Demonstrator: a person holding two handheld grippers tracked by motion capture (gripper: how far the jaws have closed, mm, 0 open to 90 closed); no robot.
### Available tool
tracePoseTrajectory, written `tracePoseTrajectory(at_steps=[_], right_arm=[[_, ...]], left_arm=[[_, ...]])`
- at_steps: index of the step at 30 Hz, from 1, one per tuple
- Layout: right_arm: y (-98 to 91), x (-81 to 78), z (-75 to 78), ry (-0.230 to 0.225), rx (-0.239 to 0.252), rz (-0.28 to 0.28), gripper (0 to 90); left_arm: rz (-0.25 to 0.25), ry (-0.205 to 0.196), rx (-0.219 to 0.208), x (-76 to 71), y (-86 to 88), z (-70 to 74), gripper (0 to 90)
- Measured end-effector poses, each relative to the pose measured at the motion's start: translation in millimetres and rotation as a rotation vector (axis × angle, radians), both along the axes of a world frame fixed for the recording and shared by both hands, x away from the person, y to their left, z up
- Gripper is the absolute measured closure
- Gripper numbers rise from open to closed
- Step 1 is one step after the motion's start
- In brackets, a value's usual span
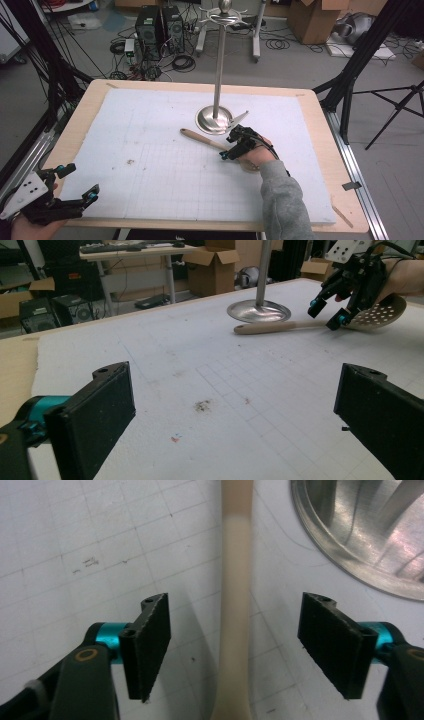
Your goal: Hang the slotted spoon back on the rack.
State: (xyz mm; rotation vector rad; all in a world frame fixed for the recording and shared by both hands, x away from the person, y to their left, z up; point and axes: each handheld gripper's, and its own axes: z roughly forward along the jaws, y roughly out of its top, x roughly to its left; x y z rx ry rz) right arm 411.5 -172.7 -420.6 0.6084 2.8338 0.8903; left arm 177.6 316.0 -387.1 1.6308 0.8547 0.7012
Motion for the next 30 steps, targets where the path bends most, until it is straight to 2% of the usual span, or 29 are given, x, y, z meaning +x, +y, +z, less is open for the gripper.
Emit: tracePoseTrajectory(at_steps=[10, 19, 22, 26, 30], right_arm=[[2.2, -1.7, -1.8, -0.001, -0.056, 0.003, 48.2], [1.1, -3.2, -0.8, 0.015, -0.049, 0.004, 61.9], [0.7, -3.5, -0.8, 0.020, -0.044, -0.017, 65.5], [-0.4, -3.3, -0.7, 0.014, -0.042, -0.052, 76.2], [0.5, -4.6, -0.2, 0.010, -0.048, -0.060, 77.1]], left_arm=[[0.001, 0.006, 0.005, 0.6, 1.0, -1.2, 3.1], [-0.004, 0.007, -0.004, -0.3, 1.4, -0.1, 3.1], [-0.020, 0.000, -0.027, -1.2, 0.2, 1.9, 3.1], [-0.027, -0.006, -0.018, -2.2, -2.1, 3.5, 3.1], [-0.023, -0.002, -0.015, -1.7, -1.1, 2.5, 3.1]])
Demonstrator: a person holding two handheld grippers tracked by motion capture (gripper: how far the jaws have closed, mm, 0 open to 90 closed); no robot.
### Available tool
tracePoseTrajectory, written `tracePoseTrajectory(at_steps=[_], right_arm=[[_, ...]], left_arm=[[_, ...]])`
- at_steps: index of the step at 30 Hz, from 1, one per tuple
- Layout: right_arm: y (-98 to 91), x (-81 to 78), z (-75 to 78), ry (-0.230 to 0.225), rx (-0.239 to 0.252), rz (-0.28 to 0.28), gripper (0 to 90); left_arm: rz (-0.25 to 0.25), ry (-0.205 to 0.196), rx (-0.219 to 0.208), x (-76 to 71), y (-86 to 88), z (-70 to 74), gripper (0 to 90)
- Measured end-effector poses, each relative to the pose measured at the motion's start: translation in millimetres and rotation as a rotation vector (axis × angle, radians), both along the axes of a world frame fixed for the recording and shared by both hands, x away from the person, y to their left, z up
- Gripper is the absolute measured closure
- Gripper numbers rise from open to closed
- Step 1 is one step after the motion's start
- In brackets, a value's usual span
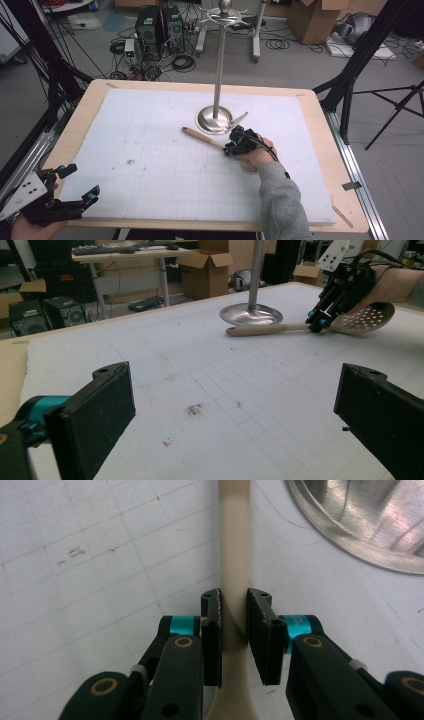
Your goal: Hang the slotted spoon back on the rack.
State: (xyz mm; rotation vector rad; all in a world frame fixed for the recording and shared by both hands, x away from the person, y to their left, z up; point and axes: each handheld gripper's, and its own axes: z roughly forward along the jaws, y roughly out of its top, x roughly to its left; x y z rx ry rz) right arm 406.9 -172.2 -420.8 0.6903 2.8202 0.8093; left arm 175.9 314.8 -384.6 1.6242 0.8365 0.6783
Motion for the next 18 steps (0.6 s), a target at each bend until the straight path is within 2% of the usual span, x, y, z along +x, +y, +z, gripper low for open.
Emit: tracePoseTrajectory(at_steps=[6, 8, 11, 14, 18], right_arm=[[0.2, -1.2, 0.6, 0.006, -0.003, 0.007, 77.4], [-0.3, -2.4, 1.4, 0.021, -0.006, 0.012, 77.4], [-1.0, -3.1, 2.3, 0.015, -0.013, 0.020, 77.4], [-4.1, -4.9, 6.6, 0.005, 0.007, 0.016, 77.5], [-9.1, -7.2, 13.2, -0.004, 0.062, 0.014, 77.5]], left_arm=[[0.004, 0.001, -0.001, 0.0, 0.4, 0.3, 3.1], [-0.008, 0.006, -0.022, -0.4, -0.4, 2.1, 3.1], [-0.012, -0.002, -0.024, -1.0, -1.6, 3.6, 3.1], [-0.011, -0.002, -0.021, -1.2, -2.0, 3.4, 3.1], [-0.005, 0.004, -0.019, -0.6, -1.1, 2.3, 3.1]])
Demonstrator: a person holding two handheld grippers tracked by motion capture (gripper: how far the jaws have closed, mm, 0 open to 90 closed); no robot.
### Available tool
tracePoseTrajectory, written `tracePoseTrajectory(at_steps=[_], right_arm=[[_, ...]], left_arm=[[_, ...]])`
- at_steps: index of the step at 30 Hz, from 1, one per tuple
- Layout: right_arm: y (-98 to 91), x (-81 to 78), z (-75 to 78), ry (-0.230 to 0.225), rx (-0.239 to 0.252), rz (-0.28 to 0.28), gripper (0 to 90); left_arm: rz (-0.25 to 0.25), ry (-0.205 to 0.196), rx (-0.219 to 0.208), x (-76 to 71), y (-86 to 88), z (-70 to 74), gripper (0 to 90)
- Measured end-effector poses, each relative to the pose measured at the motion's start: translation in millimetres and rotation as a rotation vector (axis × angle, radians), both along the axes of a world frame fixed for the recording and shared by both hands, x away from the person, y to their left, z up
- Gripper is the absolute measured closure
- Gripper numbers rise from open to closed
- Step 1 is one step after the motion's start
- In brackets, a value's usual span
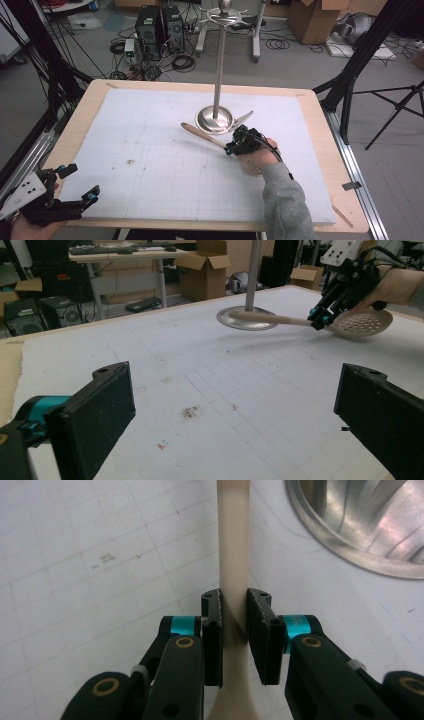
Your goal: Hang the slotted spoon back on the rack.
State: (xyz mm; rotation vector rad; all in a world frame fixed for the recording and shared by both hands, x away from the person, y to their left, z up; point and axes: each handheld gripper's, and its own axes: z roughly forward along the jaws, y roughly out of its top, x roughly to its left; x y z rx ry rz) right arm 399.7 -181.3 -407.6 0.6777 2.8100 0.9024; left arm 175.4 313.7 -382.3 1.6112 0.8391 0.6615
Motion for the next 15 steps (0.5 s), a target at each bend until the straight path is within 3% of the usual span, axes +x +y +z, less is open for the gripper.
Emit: tracePoseTrajectory(at_steps=[15], right_arm=[[-20.2, -5.7, 10.2, -0.014, 0.119, -0.020, 77.8]], left_arm=[[-0.003, 0.010, 0.003, 3.6, -0.3, -2.4, 3.1]])
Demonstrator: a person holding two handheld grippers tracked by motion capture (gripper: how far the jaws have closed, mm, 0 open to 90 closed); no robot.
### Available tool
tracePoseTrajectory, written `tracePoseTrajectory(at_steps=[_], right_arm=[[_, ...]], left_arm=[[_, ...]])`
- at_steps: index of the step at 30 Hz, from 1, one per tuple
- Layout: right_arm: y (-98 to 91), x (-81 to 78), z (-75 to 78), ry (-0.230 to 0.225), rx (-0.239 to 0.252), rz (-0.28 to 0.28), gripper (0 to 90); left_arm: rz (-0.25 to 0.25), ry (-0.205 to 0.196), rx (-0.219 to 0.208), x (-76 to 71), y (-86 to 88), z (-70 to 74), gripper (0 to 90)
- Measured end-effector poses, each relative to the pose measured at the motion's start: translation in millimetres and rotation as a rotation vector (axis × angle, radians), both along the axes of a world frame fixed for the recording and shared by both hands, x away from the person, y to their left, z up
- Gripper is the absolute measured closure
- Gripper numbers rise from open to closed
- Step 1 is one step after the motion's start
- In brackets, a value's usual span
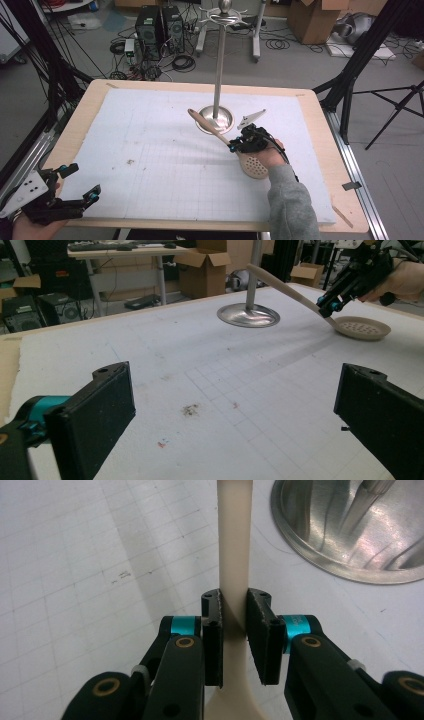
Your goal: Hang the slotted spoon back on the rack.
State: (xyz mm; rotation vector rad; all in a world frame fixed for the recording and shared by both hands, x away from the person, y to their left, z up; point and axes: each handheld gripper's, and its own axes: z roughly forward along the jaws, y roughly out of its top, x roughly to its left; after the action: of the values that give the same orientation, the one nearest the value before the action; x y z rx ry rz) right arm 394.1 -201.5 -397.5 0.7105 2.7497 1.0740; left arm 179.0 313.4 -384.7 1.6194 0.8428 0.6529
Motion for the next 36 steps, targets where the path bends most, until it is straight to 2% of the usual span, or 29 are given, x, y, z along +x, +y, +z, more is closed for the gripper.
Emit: tracePoseTrajectory(at_steps=[5, 14, 24, 29, 32, 33, 36], right_arm=[[-6.1, -2.7, 3.5, -0.008, 0.033, -0.009, 77.8], [-20.6, -6.5, 15.5, -0.045, 0.138, -0.027, 77.8], [-36.1, -10.7, 26.0, -0.078, 0.203, -0.050, 77.9], [-44.4, -15.1, 31.5, -0.095, 0.218, -0.061, 77.9], [-49.7, -16.1, 34.2, -0.107, 0.248, -0.064, 77.9], [-53.8, -17.1, 36.5, -0.097, 0.278, -0.076, 77.8], [-57.9, -17.9, 39.0, -0.103, 0.296, -0.083, 77.9]], left_arm=[[-0.004, -0.002, -0.004, 1.8, -0.5, 0.3, 3.1], [-0.011, -0.002, -0.007, 3.3, -1.2, 0.5, 3.1], [-0.007, -0.003, -0.008, 3.1, -0.9, 0.7, 3.1], [-0.010, -0.006, -0.007, 2.7, -1.5, 1.3, 3.1], [-0.010, -0.005, -0.006, 3.0, -1.1, 1.1, 3.1], [-0.008, -0.005, -0.007, 3.1, -1.2, 1.0, 3.1], [-0.009, -0.003, -0.004, 3.7, -1.4, 0.7, 3.1]])
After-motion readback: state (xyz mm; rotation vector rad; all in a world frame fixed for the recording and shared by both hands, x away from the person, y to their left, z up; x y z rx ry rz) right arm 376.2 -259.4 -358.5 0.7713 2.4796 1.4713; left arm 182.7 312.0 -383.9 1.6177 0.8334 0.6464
